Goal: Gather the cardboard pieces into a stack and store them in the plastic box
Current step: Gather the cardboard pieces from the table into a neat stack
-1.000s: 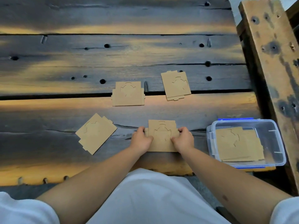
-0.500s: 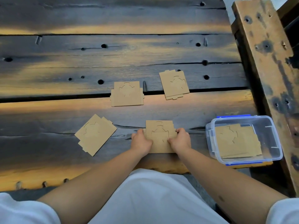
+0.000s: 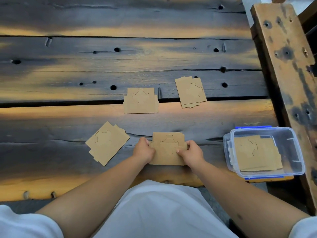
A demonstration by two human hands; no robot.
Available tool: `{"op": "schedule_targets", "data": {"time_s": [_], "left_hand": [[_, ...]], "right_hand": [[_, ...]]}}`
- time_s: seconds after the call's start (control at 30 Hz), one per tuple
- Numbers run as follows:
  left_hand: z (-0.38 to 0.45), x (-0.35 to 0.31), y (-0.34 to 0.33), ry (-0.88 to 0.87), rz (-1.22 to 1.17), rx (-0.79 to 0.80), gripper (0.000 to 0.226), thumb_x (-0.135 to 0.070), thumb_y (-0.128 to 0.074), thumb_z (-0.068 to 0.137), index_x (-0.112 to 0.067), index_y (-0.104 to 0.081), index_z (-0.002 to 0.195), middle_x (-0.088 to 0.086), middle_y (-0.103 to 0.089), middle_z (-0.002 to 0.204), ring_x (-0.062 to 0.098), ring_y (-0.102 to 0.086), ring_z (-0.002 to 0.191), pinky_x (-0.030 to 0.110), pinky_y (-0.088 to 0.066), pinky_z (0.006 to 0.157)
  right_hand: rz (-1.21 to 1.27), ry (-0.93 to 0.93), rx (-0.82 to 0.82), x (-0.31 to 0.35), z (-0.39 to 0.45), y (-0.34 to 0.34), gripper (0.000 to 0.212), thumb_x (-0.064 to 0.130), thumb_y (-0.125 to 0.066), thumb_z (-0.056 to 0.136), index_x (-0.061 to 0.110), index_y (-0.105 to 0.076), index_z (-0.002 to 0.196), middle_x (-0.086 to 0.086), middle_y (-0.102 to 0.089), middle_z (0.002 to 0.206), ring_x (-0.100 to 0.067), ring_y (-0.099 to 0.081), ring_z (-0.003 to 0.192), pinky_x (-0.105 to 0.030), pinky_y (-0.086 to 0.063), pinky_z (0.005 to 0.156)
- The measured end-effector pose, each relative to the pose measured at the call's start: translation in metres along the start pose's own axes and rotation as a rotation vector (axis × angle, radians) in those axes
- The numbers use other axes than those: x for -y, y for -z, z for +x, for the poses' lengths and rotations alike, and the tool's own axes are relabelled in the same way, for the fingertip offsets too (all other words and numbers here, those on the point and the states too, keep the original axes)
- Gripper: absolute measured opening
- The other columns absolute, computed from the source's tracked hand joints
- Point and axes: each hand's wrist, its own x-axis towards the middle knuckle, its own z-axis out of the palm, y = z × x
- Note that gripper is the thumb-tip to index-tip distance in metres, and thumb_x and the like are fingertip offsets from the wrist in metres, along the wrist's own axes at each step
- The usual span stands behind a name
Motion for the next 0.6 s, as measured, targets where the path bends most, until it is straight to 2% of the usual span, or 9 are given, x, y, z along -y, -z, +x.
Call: {"op": "schedule_targets", "data": {"time_s": [0.1, 0.2, 0.33, 0.5, 0.6], "left_hand": [[0.002, 0.003, 0.007, 0.005, -0.076, -0.032, 0.023, -0.005, -0.051, 0.08, -0.018, -0.032, 0.082, 0.005, -0.043, 0.077, 0.021, -0.037, 0.066, 0.032, -0.033, 0.055], [0.008, 0.002, 0.023, -0.018, -0.161, -0.092, 0.029, -0.009, -0.059, 0.08, -0.02, -0.033, 0.078, 0.001, -0.042, 0.073, 0.019, -0.037, 0.063, 0.031, -0.032, 0.053], [0.027, -0.005, 0.053, -0.038, -0.202, -0.16, 0.028, -0.017, -0.065, 0.083, -0.021, -0.037, 0.083, -0.002, -0.045, 0.075, 0.02, -0.043, 0.071, 0.031, -0.035, 0.06], [0.058, -0.025, 0.086, -0.088, -0.215, -0.193, 0.016, -0.018, -0.064, 0.085, -0.022, -0.058, 0.1, -0.001, -0.066, 0.098, 0.02, -0.061, 0.093, 0.031, -0.049, 0.081], [0.074, -0.036, 0.102, -0.116, -0.184, -0.224, 0.017, -0.017, -0.063, 0.086, -0.022, -0.059, 0.102, 0.0, -0.065, 0.1, 0.021, -0.06, 0.095, 0.03, -0.048, 0.083]], "right_hand": [[0.068, 0.002, 0.016, 0.008, -0.002, -0.007, 0.021, 0.024, -0.072, 0.083, 0.021, -0.056, 0.095, 0.001, -0.065, 0.1, -0.016, -0.06, 0.087, -0.036, -0.051, 0.078], [0.086, 0.011, 0.022, 0.025, 0.001, -0.015, 0.022, 0.025, -0.073, 0.082, 0.023, -0.055, 0.095, 0.001, -0.064, 0.101, -0.018, -0.06, 0.09, -0.037, -0.052, 0.082], [0.075, 0.083, 0.007, 0.065, 0.013, -0.026, 0.027, 0.024, -0.075, 0.079, 0.024, -0.055, 0.096, 0.004, -0.065, 0.099, -0.02, -0.061, 0.095, -0.039, -0.051, 0.087], [0.076, 0.152, 0.02, 0.119, 0.04, -0.037, 0.036, 0.02, -0.076, 0.079, 0.023, -0.057, 0.109, -0.002, -0.068, 0.109, -0.023, -0.063, 0.101, -0.042, -0.052, 0.091], [0.018, 0.188, -0.009, 0.147, 0.057, -0.044, 0.041, 0.02, -0.077, 0.079, 0.019, -0.058, 0.115, -0.004, -0.066, 0.114, -0.024, -0.062, 0.105, -0.034, -0.049, 0.09]]}}
